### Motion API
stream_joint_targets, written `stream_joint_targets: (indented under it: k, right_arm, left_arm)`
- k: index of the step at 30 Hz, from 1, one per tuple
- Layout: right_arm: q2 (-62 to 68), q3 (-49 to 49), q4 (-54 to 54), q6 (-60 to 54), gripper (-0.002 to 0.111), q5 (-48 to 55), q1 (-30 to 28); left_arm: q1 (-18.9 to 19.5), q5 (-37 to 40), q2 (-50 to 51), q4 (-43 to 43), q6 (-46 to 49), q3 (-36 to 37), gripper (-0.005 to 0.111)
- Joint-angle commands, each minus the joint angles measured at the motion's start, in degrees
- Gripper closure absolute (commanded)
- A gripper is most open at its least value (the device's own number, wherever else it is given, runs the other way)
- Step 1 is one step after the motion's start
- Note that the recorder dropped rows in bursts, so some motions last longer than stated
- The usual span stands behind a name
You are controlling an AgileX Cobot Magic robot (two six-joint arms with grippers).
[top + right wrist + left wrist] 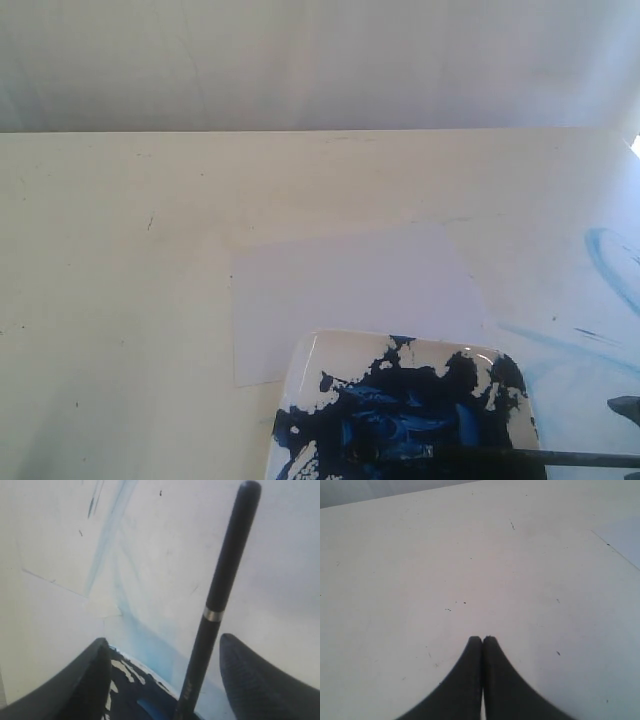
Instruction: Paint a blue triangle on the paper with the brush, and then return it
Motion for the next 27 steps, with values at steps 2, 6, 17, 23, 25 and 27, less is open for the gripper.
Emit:
stream_joint_targets:
  k: [2, 6, 17, 23, 25, 27]
  right_arm:
    - [2.71, 0.21, 0.06, 0.34, 0.049, -2.47, -0.17]
    - [6.19, 0.21, 0.06, 0.34, 0.049, -3.51, -0.17]
    - [12.63, 0.21, 0.06, 0.34, 0.049, -10.20, -0.17]
    - [12.63, 0.21, 0.06, 0.34, 0.053, -10.86, -0.17]
    - [12.63, 0.21, 0.06, 0.34, 0.056, -11.14, -0.17]
    - [12.63, 0.21, 0.20, 0.34, 0.058, -11.29, -0.17]
  left_arm:
    - [-0.41, -0.21, -0.21, -0.34, -0.08, 0.17, 0.107]
    - [-0.41, -0.21, -0.21, -0.34, -0.08, 0.17, 0.107]
    - [-0.41, -0.21, -0.21, -0.34, -0.08, 0.17, 0.107]
    - [-0.41, -0.21, -0.21, -0.34, -0.08, 0.17, 0.107]
    - [-0.41, -0.21, -0.21, -0.34, -0.08, 0.17, 0.107]
    - [-0.41, -0.21, -0.21, -0.34, -0.08, 0.17, 0.107]
